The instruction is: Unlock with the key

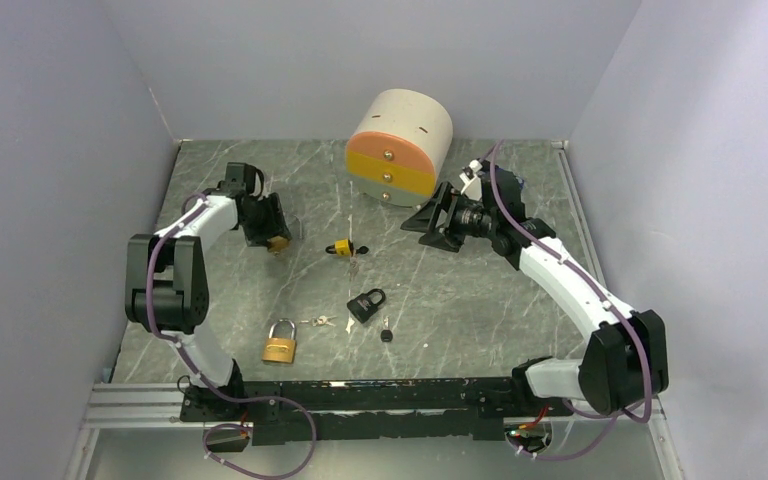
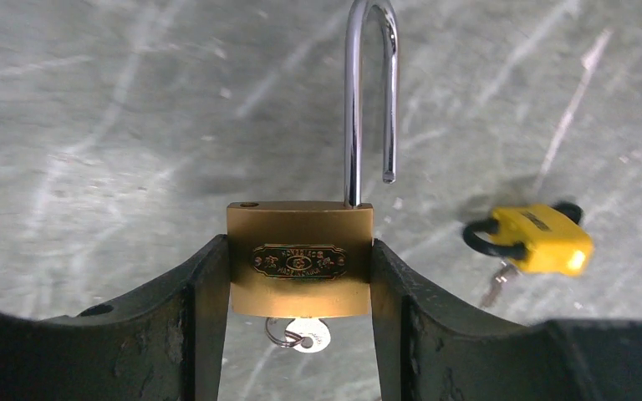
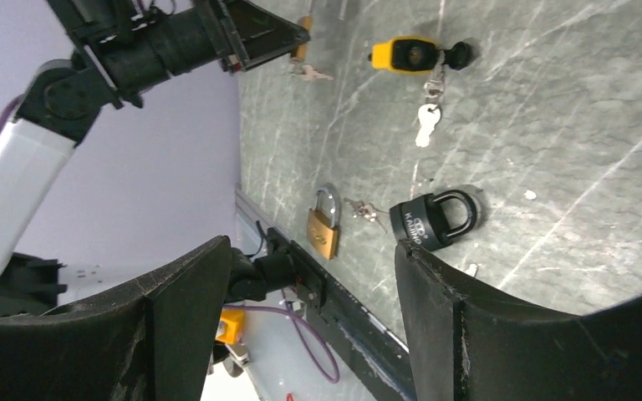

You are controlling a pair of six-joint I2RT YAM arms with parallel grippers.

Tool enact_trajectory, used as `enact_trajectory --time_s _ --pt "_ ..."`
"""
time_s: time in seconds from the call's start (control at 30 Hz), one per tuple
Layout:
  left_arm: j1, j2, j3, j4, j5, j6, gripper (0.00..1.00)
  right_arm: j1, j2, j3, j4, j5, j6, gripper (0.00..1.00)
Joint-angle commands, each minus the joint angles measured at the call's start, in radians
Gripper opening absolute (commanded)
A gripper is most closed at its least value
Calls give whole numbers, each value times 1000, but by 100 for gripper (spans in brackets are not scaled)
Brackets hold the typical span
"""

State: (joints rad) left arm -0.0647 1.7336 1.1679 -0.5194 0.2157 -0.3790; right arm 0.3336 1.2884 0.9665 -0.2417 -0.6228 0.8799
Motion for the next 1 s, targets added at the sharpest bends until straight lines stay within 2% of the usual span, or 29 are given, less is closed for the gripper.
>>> enact_trajectory --time_s 0.0,0.07,0.1,0.17,0.33,0.43,0.5,0.67,0.83,0.97 --pt "2 24 78 -1 -186 34 3 -5 23 -13 -17 61 -79 74" --pt "0 54 97 -14 -206 38 3 0 41 -3 -61 82 -111 73" --pt "0 63 99 -12 -213 36 6 4 47 -1 -71 90 -132 73" --pt "-1 81 93 -1 -242 42 23 14 56 1 -88 121 -167 73" --pt "1 131 122 -29 -340 29 43 55 109 53 -184 213 -255 73" --pt "2 134 144 -25 -335 23 64 122 139 87 -239 294 -301 73" --pt "2 120 161 -33 -324 14 75 171 166 109 -284 348 -317 73" --pt "2 -16 132 -43 -294 -47 93 325 214 105 -353 499 -316 73" --pt "2 -191 27 -38 -228 -112 94 467 250 53 -368 532 -273 73" --pt "2 -336 -83 -19 -152 -185 91 563 278 30 -357 538 -229 72"
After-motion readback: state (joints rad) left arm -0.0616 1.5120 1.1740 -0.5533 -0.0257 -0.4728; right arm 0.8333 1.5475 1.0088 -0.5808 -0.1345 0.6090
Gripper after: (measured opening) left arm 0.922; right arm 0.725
